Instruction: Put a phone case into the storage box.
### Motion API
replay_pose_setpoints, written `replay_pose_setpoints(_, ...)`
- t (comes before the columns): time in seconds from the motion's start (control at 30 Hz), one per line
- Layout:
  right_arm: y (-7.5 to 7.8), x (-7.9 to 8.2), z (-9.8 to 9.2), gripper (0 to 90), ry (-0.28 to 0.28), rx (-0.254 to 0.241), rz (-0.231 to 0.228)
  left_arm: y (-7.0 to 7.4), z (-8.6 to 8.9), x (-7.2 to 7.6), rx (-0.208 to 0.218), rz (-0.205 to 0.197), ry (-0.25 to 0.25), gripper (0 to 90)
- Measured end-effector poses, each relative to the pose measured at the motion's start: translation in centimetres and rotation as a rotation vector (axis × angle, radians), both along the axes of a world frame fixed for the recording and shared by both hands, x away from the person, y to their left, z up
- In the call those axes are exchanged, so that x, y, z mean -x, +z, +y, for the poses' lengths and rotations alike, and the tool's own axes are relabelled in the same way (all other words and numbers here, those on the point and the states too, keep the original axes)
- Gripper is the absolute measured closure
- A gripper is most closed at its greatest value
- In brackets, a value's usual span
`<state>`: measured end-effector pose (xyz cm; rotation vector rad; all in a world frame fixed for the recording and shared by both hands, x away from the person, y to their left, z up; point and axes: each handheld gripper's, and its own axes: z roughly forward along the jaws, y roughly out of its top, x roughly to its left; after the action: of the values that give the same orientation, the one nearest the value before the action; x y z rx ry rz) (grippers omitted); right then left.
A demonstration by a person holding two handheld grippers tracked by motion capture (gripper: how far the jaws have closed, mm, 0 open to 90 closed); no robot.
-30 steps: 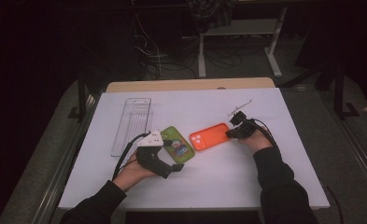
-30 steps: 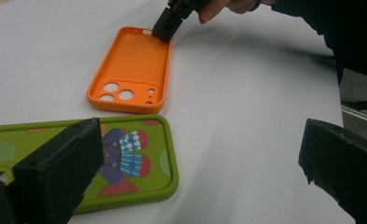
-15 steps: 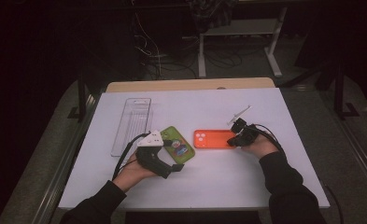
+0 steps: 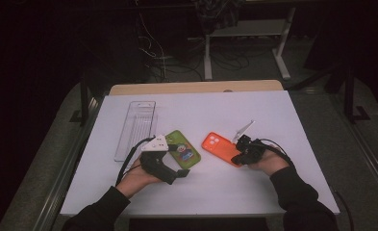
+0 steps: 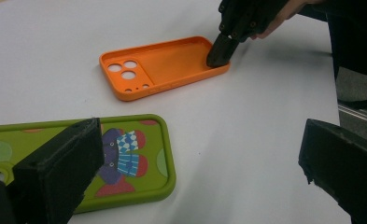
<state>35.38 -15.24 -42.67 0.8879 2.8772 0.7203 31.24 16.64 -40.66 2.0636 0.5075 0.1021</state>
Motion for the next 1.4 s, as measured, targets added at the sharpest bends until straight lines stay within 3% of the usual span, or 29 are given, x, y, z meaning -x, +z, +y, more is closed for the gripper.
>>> replay_pose_setpoints(0.17, 0.1, 0.4, -0.1, 88.5, -0.014, -0.013, -0.015, 0.0, 0.0, 0.0, -0.007, -0.002, -0.003, 0.0)
replay_pose_setpoints(0.23, 1.0, 0.7, -0.9, 77.9, -0.071, -0.099, -0.045, 0.0, 0.0, 0.0, -0.007, -0.002, -0.002, 0.0)
replay_pose_setpoints(0.3, 1.7, 1.1, -1.5, 62.9, -0.106, -0.146, -0.081, -0.1, 0.0, 0.1, -0.007, -0.003, -0.003, 0.0)
replay_pose_setpoints(0.37, 2.3, 1.8, -1.9, 54.1, -0.15, -0.176, -0.098, -0.1, 0.0, 0.1, -0.007, -0.004, -0.005, 0.0)
replay_pose_setpoints(0.5, 2.2, 3.3, -2.4, 32.3, -0.185, -0.209, -0.157, -0.1, -0.1, 0.2, -0.01, 0.0, -0.007, 0.0)
replay_pose_setpoints(0.53, 2.2, 3.3, -2.4, 32.3, -0.185, -0.209, -0.157, -0.1, -0.1, 0.2, -0.01, 0.0, -0.007, 0.0)
replay_pose_setpoints(0.57, 1.9, 4.0, -2.5, 23.5, -0.191, -0.216, -0.201, -0.1, -0.1, 0.3, -0.011, -0.001, -0.008, 0.0)
replay_pose_setpoints(0.67, 1.4, 4.7, -2.7, 12.3, -0.209, -0.243, -0.239, -0.1, -0.1, 0.3, -0.006, 0.006, -0.013, 0.0)
replay_pose_setpoints(0.8, 0.9, 5.3, -2.8, 6.5, -0.215, -0.268, -0.239, -0.1, -0.2, 0.3, -0.007, 0.008, -0.014, 0.0)
replay_pose_setpoints(0.83, 0.5, 5.5, -2.9, 0.0, -0.22, -0.282, -0.235, -0.2, -0.1, 0.3, -0.015, 0.004, -0.016, 0.0)
replay_pose_setpoints(0.97, 0.2, 6.0, -3.1, 0.0, -0.229, -0.285, -0.219, -0.3, -0.2, 0.4, -0.019, 0.005, -0.017, 0.0)
replay_pose_setpoints(1.07, 0.1, 6.7, -3.4, 0.0, -0.237, -0.319, -0.213, -0.5, -0.3, 0.5, -0.027, 0.001, -0.019, 0.0)
replay_pose_setpoints(1.4, 0.4, 7.0, -3.9, 0.0, -0.237, -0.319, -0.231, -0.7, -0.1, 0.4, -0.037, -0.001, -0.022, 0.0)
